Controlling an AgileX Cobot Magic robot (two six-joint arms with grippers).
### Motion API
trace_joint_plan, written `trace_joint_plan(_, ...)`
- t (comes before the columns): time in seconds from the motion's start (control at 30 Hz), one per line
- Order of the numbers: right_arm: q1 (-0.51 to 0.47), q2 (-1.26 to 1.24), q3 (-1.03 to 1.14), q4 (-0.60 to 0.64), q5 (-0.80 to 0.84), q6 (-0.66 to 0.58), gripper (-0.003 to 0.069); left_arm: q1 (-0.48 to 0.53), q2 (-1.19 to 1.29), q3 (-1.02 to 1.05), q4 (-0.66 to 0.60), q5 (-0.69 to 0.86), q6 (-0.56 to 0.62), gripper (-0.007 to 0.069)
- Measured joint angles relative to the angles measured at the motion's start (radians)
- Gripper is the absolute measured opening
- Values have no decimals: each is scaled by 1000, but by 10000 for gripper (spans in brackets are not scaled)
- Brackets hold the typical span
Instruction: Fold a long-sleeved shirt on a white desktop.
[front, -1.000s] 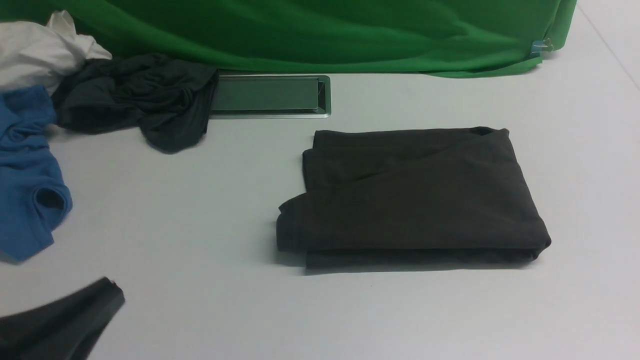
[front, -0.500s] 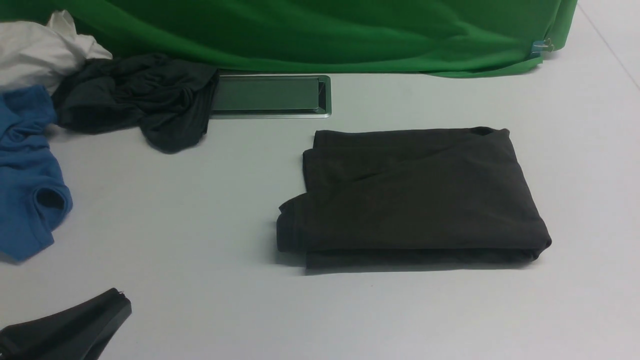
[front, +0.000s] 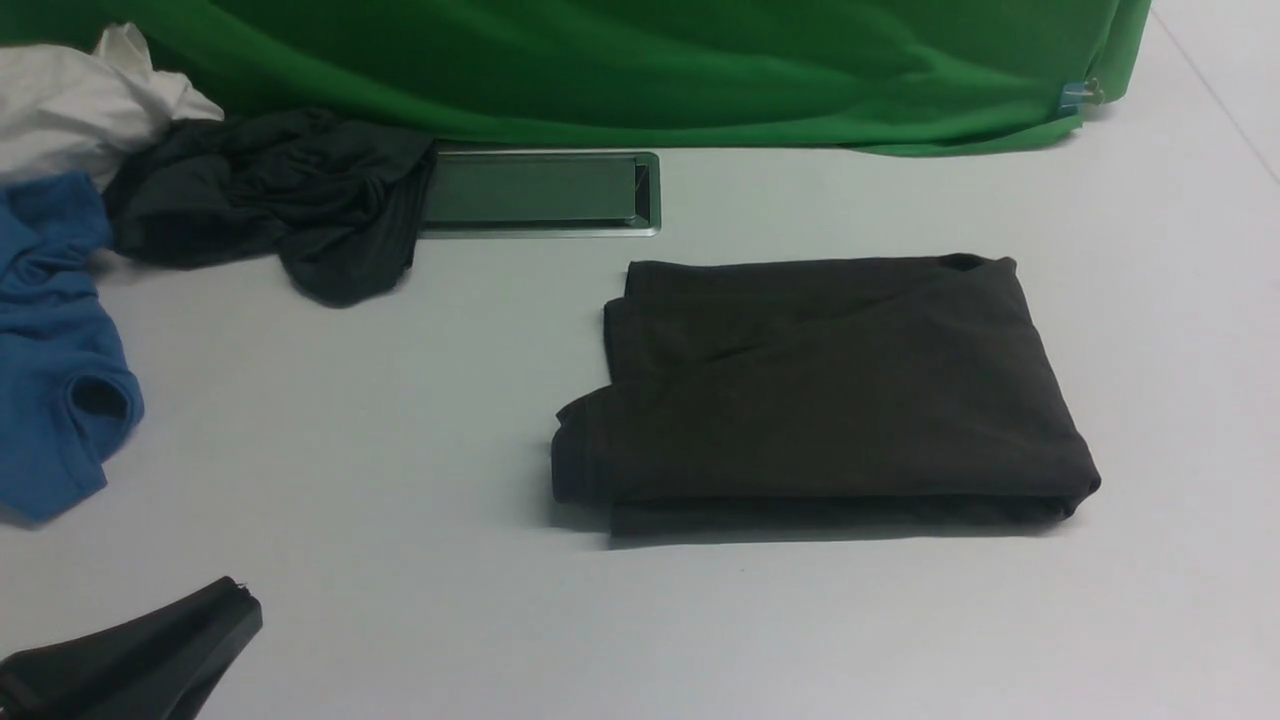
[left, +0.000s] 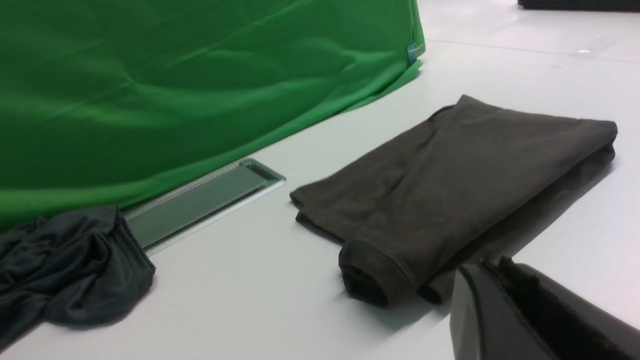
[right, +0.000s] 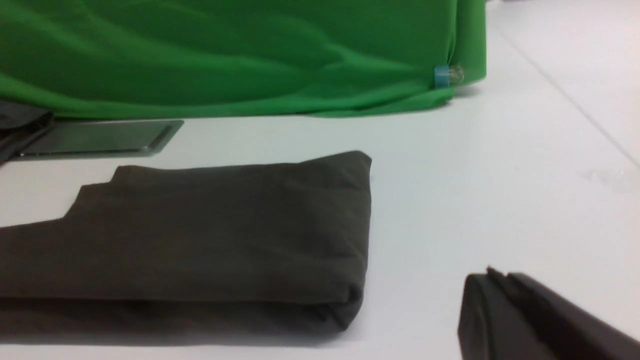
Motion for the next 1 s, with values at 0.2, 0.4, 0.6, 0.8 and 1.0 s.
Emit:
trace_joint_plan(0.2,0,-5,1,0,8,-4,18,0,0,0,1,8,0,17)
trace_joint_plan(0.4,-1,-5,1,1,8,-4,22,0,0,0,1,8,0,17)
trace_joint_plan(0.6,-1,-5,1,1,8,-4,33,0,0,0,1,9,0,17)
trace_joint_plan(0.8,-1,-5,1,1,8,-4,46,0,0,0,1,9,0,17)
trace_joint_plan(1.0,-1,-5,1,1,8,-4,71,0,0,0,4,9,0,17)
